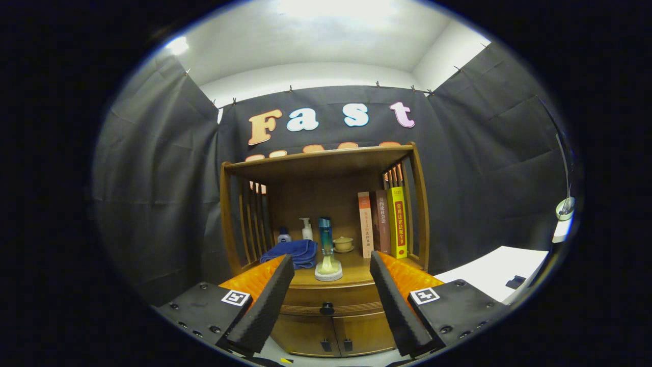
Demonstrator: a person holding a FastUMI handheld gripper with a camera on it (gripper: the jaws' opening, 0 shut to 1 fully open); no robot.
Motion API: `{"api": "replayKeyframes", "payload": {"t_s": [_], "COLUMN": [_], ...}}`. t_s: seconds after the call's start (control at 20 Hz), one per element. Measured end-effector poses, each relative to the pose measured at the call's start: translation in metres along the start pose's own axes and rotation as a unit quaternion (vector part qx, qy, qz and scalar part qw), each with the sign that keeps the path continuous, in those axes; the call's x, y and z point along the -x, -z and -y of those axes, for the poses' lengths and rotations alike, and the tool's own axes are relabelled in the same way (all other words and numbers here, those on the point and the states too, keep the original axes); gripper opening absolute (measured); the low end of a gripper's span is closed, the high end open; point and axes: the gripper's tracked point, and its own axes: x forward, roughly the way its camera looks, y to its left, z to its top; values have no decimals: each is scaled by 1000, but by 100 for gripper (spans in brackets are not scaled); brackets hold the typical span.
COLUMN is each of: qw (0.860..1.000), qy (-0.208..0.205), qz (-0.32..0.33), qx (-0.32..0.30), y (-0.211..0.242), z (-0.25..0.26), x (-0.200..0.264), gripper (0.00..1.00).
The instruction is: Pull open the drawer, take out the items inside it, and place them on the countertop above the cabinet.
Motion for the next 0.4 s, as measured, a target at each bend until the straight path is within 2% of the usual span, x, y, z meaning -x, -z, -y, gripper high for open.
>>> {"api": "replayKeyframes", "payload": {"t_s": [0.4], "qw": [1000], "qy": [-18], "qz": [-5], "qx": [-25], "y": [26], "z": [2], "x": [0], "gripper": [96]}}
